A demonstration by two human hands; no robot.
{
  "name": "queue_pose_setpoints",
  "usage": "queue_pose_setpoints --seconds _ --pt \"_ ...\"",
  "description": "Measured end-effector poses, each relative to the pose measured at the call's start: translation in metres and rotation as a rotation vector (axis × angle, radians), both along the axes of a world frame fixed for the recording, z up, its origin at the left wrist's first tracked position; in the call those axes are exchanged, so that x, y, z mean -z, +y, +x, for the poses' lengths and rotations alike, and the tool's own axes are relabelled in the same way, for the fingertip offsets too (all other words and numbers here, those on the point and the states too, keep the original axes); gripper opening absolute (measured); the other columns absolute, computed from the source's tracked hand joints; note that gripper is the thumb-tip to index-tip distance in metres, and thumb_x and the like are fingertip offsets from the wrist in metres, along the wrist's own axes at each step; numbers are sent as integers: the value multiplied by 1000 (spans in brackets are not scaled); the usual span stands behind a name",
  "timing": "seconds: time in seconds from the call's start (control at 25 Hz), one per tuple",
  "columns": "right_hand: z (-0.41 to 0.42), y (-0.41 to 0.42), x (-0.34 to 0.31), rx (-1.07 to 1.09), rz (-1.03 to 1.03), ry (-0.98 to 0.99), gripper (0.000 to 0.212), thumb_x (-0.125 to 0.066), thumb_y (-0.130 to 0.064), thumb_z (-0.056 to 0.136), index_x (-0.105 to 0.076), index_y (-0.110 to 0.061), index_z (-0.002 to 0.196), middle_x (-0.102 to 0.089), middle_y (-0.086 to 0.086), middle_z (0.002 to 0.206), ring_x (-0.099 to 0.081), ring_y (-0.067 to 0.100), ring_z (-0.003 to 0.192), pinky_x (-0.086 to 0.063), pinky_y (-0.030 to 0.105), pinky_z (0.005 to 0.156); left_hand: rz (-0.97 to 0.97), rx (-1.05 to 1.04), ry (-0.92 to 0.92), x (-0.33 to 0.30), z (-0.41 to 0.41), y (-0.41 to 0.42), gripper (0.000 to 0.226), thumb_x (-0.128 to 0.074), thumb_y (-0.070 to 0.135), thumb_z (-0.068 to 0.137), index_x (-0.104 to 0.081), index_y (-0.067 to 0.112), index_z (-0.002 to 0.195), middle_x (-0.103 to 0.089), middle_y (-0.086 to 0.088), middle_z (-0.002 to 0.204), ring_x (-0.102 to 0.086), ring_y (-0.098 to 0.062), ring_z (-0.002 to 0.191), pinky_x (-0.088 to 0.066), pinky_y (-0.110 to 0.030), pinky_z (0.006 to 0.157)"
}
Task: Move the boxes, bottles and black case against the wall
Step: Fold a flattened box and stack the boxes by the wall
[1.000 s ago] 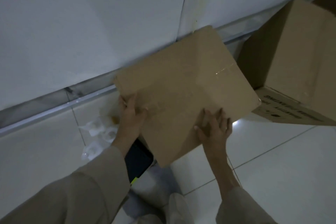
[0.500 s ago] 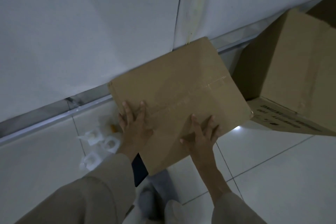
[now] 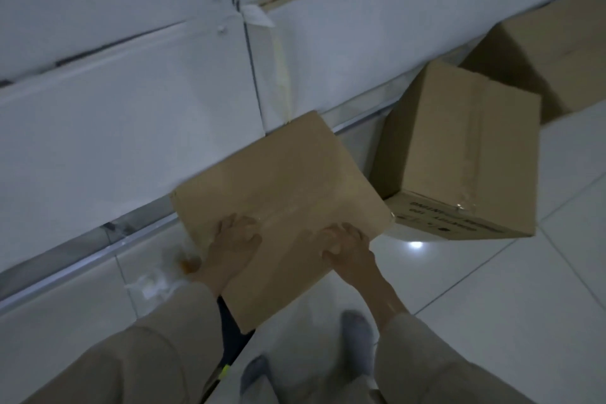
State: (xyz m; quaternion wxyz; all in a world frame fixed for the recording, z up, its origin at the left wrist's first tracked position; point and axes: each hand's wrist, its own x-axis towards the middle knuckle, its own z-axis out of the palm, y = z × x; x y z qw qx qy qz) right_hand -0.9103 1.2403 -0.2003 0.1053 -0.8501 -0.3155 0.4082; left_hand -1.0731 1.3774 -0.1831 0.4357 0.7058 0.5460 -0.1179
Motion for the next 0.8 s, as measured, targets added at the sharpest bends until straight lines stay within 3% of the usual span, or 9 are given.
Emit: queue_pose_setpoints --seconds 0.12,0.24,0.4,0.52,0.68,0.8 --pt "44 -18 -4 141 110 -83 47 -53 -25 87 -43 -22 133 -32 7 147 -21 28 139 -30 41 107 37 71 -93 -13 44 -11 39 -49 26 85 -53 15 122 -43 -10 137 -32 -27 133 -25 -26 106" --pt "98 -41 -10 248 209 -131 42 -56 -18 86 -50 -17 127 -40 12 141 -30 33 132 -29 35 99 86 93 -173 -19 98 -24 35 -50 22 85 -56 13 118 -49 -10 130 -39 -28 126 -29 -24 98" --pt "178 -77 -11 179 251 -213 46 -57 -15 80 -52 -18 126 -36 15 144 -27 33 135 -24 40 108 121 -25 -259 -20 174 -62 29 -48 5 88 -56 10 115 -50 -11 125 -44 -26 119 -30 -21 85" --pt "245 -108 -8 153 151 -267 53 -57 -15 82 -44 -27 132 -26 11 150 -16 34 139 -20 48 112 100 -76 -301 -11 228 -110 27 -48 3 85 -58 9 109 -53 -14 116 -52 -29 108 -37 -27 83" --pt "321 -144 -5 116 -99 -215 59 -51 -22 89 -26 -36 141 -1 4 157 7 36 143 -9 60 112 -87 -76 -223 3 292 -169 34 -45 12 92 -50 8 124 -54 -15 123 -53 -27 113 -39 -26 86" --pt "349 -162 11 92 -110 -173 55 -51 -20 90 -32 -28 141 -12 12 154 -5 35 143 -13 57 113 -331 -130 -115 8 337 -194 52 -42 27 95 -25 13 143 -41 -10 143 -41 -25 130 -34 -31 103"
